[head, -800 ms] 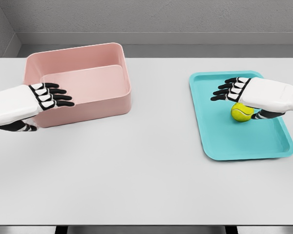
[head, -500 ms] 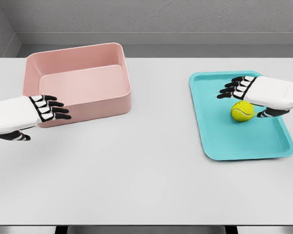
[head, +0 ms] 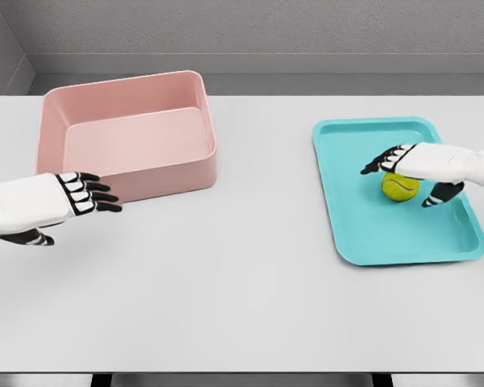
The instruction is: Put the tennis from the blue tray into the pink basket with both arms
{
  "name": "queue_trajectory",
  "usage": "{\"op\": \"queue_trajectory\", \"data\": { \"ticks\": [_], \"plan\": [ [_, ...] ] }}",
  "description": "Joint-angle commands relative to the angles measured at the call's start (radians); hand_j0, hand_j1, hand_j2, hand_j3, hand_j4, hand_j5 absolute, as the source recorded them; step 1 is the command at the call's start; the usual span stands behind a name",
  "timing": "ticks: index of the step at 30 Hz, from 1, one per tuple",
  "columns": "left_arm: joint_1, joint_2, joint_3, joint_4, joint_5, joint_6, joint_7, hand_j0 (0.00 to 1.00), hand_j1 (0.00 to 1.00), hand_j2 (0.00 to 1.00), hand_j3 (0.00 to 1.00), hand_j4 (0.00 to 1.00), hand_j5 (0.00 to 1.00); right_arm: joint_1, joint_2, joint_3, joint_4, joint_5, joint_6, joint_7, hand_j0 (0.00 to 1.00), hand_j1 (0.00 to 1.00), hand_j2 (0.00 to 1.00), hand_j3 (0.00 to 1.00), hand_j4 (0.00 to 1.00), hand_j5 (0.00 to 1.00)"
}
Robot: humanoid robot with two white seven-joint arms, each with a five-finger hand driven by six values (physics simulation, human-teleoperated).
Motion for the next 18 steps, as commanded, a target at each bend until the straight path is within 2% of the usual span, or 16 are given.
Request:
{"op": "queue_trajectory", "data": {
  "ticks": [1, 3, 8, 13, 18],
  "plan": [
    [0.000, 0.001, -0.008, 0.000, 0.006, 0.001, 0.000, 1.00, 1.00, 1.00, 1.00, 1.00, 1.00, 0.000, 0.037, 0.003, 0.050, 0.012, 0.002, 0.012, 1.00, 1.00, 1.00, 1.00, 1.00, 1.00],
    [0.006, 0.000, -0.009, 0.000, 0.006, 0.001, 0.000, 1.00, 1.00, 1.00, 1.00, 1.00, 1.00, -0.005, 0.053, 0.003, 0.080, 0.019, 0.002, 0.012, 1.00, 1.00, 1.00, 1.00, 1.00, 1.00],
    [0.011, -0.003, -0.014, -0.001, 0.004, 0.001, 0.000, 1.00, 1.00, 1.00, 1.00, 1.00, 1.00, -0.006, 0.056, 0.003, 0.105, 0.027, 0.002, 0.012, 1.00, 1.00, 1.00, 1.00, 1.00, 1.00],
    [0.011, -0.002, -0.014, 0.000, 0.004, 0.001, 0.000, 1.00, 1.00, 1.00, 1.00, 1.00, 1.00, -0.028, 0.096, 0.003, 0.156, 0.042, 0.002, 0.012, 0.99, 0.99, 0.99, 0.99, 0.99, 0.99],
    [0.011, -0.003, -0.014, 0.000, 0.004, 0.001, 0.000, 1.00, 1.00, 1.00, 1.00, 1.00, 1.00, -0.028, 0.096, 0.003, 0.159, 0.047, 0.002, 0.012, 0.96, 0.96, 0.96, 0.96, 0.96, 0.96]
  ]
}}
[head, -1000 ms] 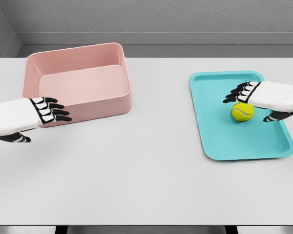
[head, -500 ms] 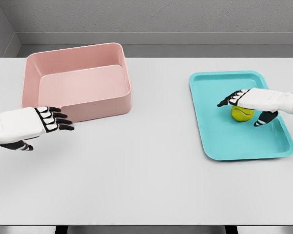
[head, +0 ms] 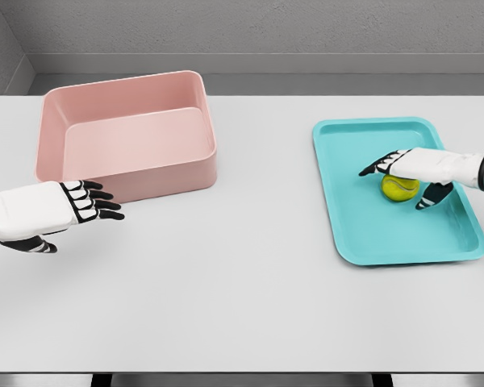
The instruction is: Put the tennis from the blue tray into the pink basket with both arms
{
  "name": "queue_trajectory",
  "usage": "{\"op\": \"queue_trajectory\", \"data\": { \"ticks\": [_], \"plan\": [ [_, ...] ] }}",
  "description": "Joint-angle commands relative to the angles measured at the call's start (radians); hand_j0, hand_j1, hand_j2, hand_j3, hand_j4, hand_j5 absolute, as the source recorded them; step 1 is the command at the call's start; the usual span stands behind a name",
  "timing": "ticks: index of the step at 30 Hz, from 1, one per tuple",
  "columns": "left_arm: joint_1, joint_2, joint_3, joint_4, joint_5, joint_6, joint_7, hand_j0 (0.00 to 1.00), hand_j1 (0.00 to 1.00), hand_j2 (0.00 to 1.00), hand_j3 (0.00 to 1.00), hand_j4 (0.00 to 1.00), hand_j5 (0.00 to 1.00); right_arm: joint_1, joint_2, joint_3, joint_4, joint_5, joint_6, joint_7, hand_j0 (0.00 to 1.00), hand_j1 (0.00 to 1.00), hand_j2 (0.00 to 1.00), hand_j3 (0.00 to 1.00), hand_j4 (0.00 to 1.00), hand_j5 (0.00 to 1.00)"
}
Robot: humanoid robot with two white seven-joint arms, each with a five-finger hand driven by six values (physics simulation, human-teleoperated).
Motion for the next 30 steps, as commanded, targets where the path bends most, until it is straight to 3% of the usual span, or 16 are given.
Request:
{"op": "queue_trajectory", "data": {
  "ticks": [1, 6, 8, 23, 24, 30],
  "plan": [
    [0.000, 0.001, 0.000, 0.000, 0.006, 0.001, 0.000, 1.00, 1.00, 1.00, 1.00, 1.00, 1.00, 0.000, 0.002, -0.001, 0.004, -0.003, 0.002, 0.000, 0.92, 0.92, 0.92, 0.92, 0.92, 0.92],
    [0.000, 0.001, 0.000, 0.000, 0.006, 0.001, 0.000, 1.00, 1.00, 1.00, 1.00, 1.00, 1.00, 0.000, 0.001, -0.001, 0.003, -0.001, 0.002, 0.001, 0.81, 0.81, 0.81, 0.81, 0.81, 0.81],
    [0.000, 0.001, 0.000, 0.000, 0.007, 0.001, 0.000, 1.00, 1.00, 1.00, 1.00, 1.00, 1.00, 0.000, -0.001, -0.001, 0.004, 0.000, 0.002, 0.001, 0.72, 0.72, 0.72, 0.72, 0.72, 0.72],
    [0.000, -0.001, 0.000, 0.000, 0.007, 0.001, 0.000, 1.00, 1.00, 1.00, 1.00, 1.00, 1.00, 0.000, -0.002, -0.011, 0.003, -0.004, 0.002, 0.000, 0.45, 0.45, 0.45, 0.45, 0.45, 0.45],
    [0.000, -0.002, 0.000, 0.000, 0.006, 0.001, 0.000, 1.00, 1.00, 1.00, 1.00, 1.00, 1.00, -0.006, -0.004, -0.011, 0.003, -0.006, 0.002, 0.000, 0.38, 0.38, 0.38, 0.38, 0.38, 0.38],
    [0.002, -0.002, -0.001, 0.000, 0.006, 0.001, 0.000, 1.00, 1.00, 1.00, 1.00, 1.00, 1.00, -0.011, -0.016, -0.051, -0.035, -0.015, 0.002, 0.001, 0.37, 0.37, 0.37, 0.37, 0.37, 0.37]
  ]
}}
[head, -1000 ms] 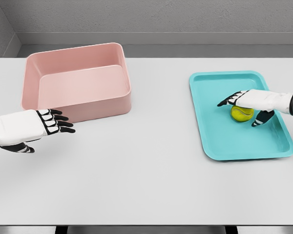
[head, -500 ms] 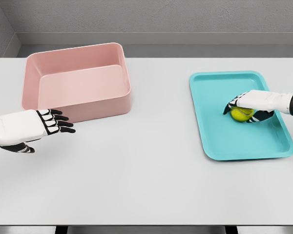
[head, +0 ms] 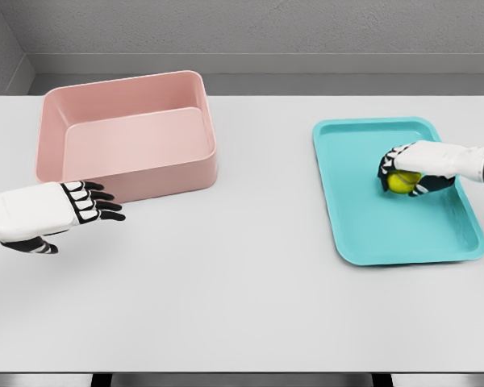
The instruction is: Put the tennis from the blue tray into the pink basket with both arms
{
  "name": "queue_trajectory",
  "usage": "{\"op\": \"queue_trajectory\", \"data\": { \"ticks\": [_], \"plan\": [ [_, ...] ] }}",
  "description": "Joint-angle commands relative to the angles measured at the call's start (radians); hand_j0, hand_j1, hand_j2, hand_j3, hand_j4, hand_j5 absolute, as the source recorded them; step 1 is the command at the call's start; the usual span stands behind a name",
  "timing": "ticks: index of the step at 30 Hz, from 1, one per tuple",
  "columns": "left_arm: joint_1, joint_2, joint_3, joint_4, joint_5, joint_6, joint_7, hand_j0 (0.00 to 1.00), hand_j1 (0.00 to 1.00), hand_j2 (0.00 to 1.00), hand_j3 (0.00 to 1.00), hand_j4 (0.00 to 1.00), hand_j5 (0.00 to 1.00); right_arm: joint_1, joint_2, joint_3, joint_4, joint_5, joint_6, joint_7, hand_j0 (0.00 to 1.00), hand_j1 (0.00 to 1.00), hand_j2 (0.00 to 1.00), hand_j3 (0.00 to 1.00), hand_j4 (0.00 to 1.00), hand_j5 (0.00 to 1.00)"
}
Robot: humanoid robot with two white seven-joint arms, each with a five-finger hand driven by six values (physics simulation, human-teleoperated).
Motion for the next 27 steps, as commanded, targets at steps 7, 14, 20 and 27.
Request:
{"op": "queue_trajectory", "data": {
  "ticks": [7, 14, 20, 27],
  "plan": [
    [0.000, 0.001, 0.000, 0.000, 0.006, 0.001, 0.000, 1.00, 1.00, 1.00, 1.00, 1.00, 1.00, 0.008, -0.105, -0.056, -0.207, -0.010, 0.003, 0.000, 0.37, 0.37, 0.37, 0.37, 0.37, 0.37],
    [0.002, -0.012, -0.014, 0.000, -0.014, 0.001, 0.000, 1.00, 1.00, 1.00, 1.00, 1.00, 1.00, 0.018, -0.131, -0.042, -0.449, -0.004, 0.003, 0.003, 0.37, 0.37, 0.37, 0.37, 0.37, 0.37],
    [0.002, -0.022, -0.014, 0.000, -0.022, 0.001, 0.000, 1.00, 1.00, 1.00, 1.00, 1.00, 1.00, 0.037, -0.117, -0.039, -0.544, 0.004, 0.003, 0.005, 0.37, 0.37, 0.37, 0.37, 0.37, 0.37],
    [0.002, -0.037, -0.020, 0.000, -0.037, 0.001, -0.001, 1.00, 1.00, 1.00, 1.00, 1.00, 1.00, 0.038, 0.009, 0.013, -0.556, 0.048, 0.003, 0.005, 0.37, 0.37, 0.37, 0.37, 0.37, 0.37]
  ]
}}
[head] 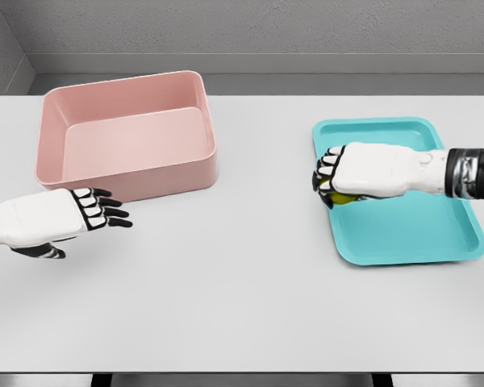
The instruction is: Put the tennis from the blue tray into the pink basket with both arms
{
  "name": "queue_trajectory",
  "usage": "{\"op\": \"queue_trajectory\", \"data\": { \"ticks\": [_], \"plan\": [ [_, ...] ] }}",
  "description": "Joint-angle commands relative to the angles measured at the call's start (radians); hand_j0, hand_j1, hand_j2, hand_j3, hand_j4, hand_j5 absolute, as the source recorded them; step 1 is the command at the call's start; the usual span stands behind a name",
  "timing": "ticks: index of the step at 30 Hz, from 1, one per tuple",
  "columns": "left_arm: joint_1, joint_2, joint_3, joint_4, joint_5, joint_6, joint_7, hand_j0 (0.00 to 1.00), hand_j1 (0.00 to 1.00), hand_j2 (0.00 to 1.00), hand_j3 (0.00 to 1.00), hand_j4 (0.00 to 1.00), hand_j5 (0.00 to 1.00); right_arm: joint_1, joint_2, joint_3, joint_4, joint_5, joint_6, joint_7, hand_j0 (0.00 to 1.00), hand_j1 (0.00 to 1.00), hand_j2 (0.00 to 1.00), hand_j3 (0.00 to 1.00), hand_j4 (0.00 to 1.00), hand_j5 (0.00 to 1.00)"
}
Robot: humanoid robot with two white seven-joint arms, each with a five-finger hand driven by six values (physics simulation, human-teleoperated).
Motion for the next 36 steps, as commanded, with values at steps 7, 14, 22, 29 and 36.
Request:
{"op": "queue_trajectory", "data": {
  "ticks": [7, 14, 22, 29, 36],
  "plan": [
    [0.000, -0.003, -0.004, 0.000, -0.003, 0.001, 0.000, 1.00, 1.00, 1.00, 1.00, 1.00, 1.00, -0.020, 0.181, 0.048, 0.002, 0.030, 0.005, 0.022, 0.30, 0.30, 0.30, 0.30, 0.30, 0.30],
    [0.002, -0.003, -0.004, 0.000, -0.003, 0.001, 0.000, 1.00, 1.00, 1.00, 1.00, 1.00, 1.00, -0.051, 0.318, 0.202, 0.003, 0.092, 0.005, 0.022, 0.30, 0.30, 0.30, 0.30, 0.30, 0.30],
    [0.002, -0.003, -0.004, 0.000, -0.003, 0.001, 0.000, 1.00, 1.00, 1.00, 1.00, 1.00, 1.00, -0.103, 0.465, 0.295, 0.077, 0.139, 0.005, 0.022, 0.30, 0.30, 0.30, 0.30, 0.30, 0.30],
    [0.002, -0.003, -0.004, 0.000, -0.003, 0.001, 0.000, 1.00, 1.00, 1.00, 1.00, 1.00, 1.00, -0.140, 0.560, 0.308, 0.250, 0.161, 0.005, 0.022, 0.30, 0.30, 0.30, 0.30, 0.30, 0.30],
    [0.002, -0.003, -0.004, 0.000, -0.003, 0.001, 0.000, 1.00, 1.00, 1.00, 1.00, 1.00, 1.00, -0.155, 0.605, 0.308, 0.331, 0.173, 0.005, 0.022, 0.30, 0.30, 0.30, 0.30, 0.30, 0.30]
  ]
}}
